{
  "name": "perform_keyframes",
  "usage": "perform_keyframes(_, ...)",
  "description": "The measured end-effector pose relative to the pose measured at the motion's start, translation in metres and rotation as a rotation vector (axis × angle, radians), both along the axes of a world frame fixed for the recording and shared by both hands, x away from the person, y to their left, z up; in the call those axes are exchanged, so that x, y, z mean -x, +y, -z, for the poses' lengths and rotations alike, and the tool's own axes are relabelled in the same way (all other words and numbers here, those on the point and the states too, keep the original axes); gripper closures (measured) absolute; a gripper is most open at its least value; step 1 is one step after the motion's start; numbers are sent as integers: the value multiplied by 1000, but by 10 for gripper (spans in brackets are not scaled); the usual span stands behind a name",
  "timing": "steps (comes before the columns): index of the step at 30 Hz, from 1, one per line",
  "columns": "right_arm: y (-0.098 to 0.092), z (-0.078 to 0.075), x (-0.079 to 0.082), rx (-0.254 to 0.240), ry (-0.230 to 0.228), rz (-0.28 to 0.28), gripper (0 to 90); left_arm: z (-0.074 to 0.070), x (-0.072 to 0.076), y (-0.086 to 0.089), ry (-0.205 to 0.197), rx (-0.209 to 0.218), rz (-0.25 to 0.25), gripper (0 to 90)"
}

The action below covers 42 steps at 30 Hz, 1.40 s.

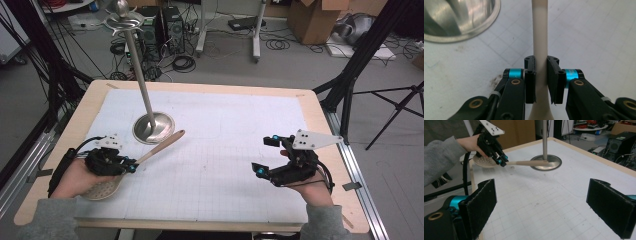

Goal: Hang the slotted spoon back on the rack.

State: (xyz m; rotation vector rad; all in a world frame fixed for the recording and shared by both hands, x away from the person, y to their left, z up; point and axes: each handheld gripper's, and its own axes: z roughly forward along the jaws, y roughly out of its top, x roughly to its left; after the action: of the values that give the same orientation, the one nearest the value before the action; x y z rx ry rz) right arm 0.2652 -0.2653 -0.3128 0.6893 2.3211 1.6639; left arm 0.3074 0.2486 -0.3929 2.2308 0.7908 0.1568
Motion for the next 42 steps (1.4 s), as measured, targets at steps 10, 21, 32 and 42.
perform_keyframes(10, 3, -2, -4, -14, -5, -8, 82, -15, 8, 12, -53, 70, -42, 777)
perform_keyframes(21, 10, -3, -9, -16, -8, -16, 82, -35, 11, 26, -94, 133, -38, 777)
perform_keyframes(32, 11, -4, -11, -20, -8, -22, 82, -61, 11, 44, -136, 125, -62, 777)
perform_keyframes(42, 8, -4, -13, -39, -7, -22, 82, -85, 8, 42, -170, 125, -34, 777)
